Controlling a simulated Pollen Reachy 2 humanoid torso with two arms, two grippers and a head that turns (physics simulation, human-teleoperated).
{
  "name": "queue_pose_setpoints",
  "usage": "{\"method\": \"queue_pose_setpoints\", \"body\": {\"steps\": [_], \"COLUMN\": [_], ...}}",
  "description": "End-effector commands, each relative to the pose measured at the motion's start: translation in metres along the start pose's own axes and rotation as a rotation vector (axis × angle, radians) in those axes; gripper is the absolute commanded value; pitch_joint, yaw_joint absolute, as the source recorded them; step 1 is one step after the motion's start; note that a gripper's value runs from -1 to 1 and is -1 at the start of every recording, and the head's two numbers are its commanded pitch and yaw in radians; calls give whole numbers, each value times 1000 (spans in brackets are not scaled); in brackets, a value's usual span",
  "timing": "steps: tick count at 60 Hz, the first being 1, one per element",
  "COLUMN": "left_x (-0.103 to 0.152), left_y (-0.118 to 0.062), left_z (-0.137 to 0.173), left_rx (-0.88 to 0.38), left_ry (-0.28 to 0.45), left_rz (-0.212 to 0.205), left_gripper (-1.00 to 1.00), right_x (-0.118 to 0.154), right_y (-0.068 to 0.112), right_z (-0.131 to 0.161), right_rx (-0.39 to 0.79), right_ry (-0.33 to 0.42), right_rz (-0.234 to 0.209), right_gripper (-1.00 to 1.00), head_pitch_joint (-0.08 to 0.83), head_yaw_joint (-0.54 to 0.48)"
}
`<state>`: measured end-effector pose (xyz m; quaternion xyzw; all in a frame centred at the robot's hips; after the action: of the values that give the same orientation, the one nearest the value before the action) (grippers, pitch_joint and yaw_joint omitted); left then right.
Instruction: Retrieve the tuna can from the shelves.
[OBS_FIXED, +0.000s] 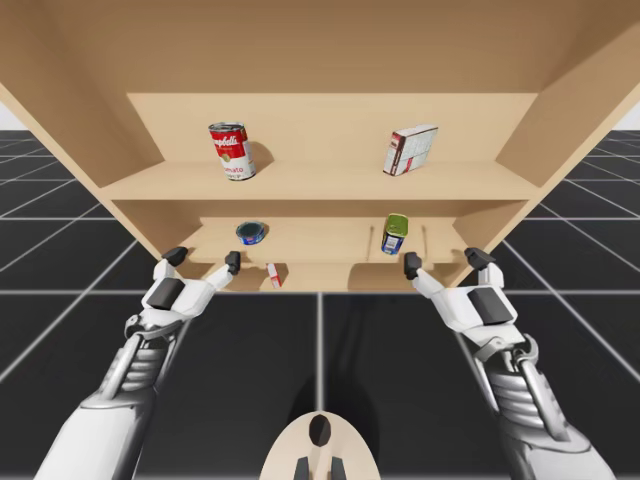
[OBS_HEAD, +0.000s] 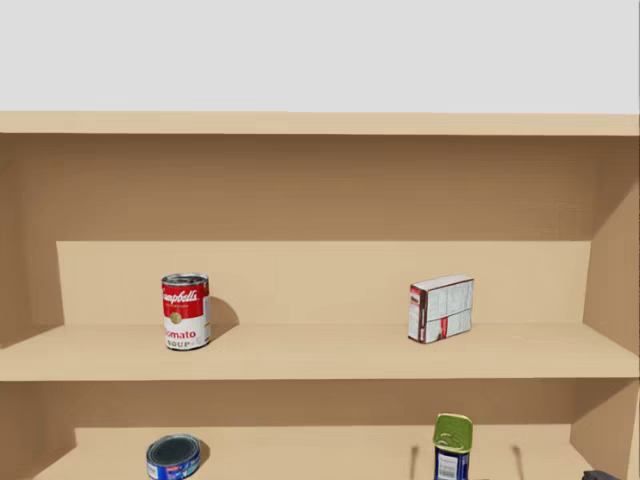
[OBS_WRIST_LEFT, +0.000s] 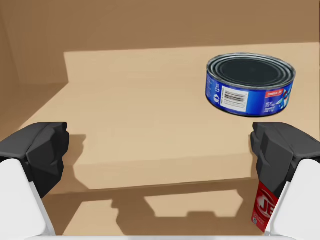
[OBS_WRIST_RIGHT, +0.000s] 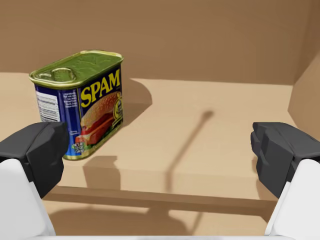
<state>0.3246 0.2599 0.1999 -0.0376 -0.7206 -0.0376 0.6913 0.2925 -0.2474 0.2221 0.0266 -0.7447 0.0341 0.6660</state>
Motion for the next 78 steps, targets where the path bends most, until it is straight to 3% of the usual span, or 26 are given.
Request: {"method": "queue_pose_setpoints", "body": {"steps": [1,13,27,48,65,78], "left_x": [0,1,1,1,10,52], "left_y": [0,0,0,0,-12,-41], "left_z": [0,1,2,3,11,28], "left_rx": [-2,-4,-14,-23,-70,-118], "left_ry": [-1,-7,-14,-25,-37,-24], "left_rz": [1,4,3,3,24,36], "left_gripper": [-1000,-1000,-1000,-1000,-1000,-1000], "right_x": [-1,3,3,2,2,1], "right_y": [1,0,0,0,1,1], "right_z": [2,3,3,3,2,2], "right_rx": [-19,-6,-13,-9,-8,-14], "right_ry": [-5,-11,-8,0,2,5], "right_rz": [-24,-21,-21,-4,-1,-8], "right_gripper": [-1000,-1000,-1000,-1000,-1000,-1000], "head_pitch_joint": [0,44,211,402,426,418], "head_yaw_joint": [-21,-17,20,223,242,237]}}
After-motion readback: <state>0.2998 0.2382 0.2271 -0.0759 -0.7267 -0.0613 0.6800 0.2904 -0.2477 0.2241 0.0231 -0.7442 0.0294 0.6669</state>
